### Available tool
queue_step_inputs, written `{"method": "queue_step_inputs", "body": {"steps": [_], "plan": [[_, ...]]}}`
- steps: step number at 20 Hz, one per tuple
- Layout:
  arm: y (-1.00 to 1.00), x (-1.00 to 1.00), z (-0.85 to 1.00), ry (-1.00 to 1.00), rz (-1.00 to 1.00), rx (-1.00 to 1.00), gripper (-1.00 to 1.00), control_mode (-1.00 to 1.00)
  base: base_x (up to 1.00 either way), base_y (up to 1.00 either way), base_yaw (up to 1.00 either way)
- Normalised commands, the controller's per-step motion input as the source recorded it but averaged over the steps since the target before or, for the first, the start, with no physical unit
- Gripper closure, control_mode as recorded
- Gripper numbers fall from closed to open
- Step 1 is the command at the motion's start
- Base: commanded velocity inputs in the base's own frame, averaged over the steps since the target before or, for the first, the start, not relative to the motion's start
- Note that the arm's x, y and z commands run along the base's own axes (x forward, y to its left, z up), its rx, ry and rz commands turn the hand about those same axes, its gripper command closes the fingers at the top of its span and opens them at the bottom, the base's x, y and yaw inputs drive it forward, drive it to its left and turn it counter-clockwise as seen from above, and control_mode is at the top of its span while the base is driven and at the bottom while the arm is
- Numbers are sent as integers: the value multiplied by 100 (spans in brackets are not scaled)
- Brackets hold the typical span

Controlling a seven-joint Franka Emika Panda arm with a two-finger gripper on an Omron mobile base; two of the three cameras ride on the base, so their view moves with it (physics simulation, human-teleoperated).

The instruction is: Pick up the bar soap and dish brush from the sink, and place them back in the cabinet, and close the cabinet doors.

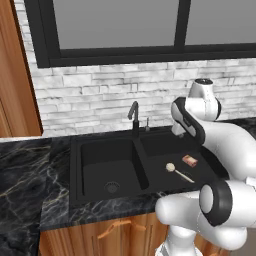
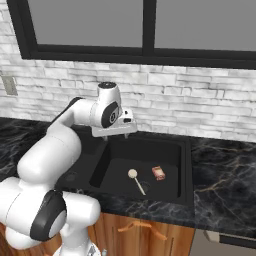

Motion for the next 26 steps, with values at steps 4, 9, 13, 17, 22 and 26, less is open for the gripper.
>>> {"method": "queue_step_inputs", "body": {"steps": [4, 9, 13, 17, 22, 26], "plan": [[-14, 11, -22, -3, 0, 0, -100, -100, 0, 0, 0], [-17, 15, -21, -2, 0, 1, -100, -100, 0, 0, 0], [0, 19, -21, 0, 0, 0, -100, -100, 0, 0, 0], [-3, 23, -19, 0, 0, 0, -100, -100, 0, 0, 0], [-11, 20, -18, 0, 0, 0, -100, -100, 0, 0, 0], [-21, 13, -16, 0, 0, 0, -100, -100, 0, 0, 0]]}}
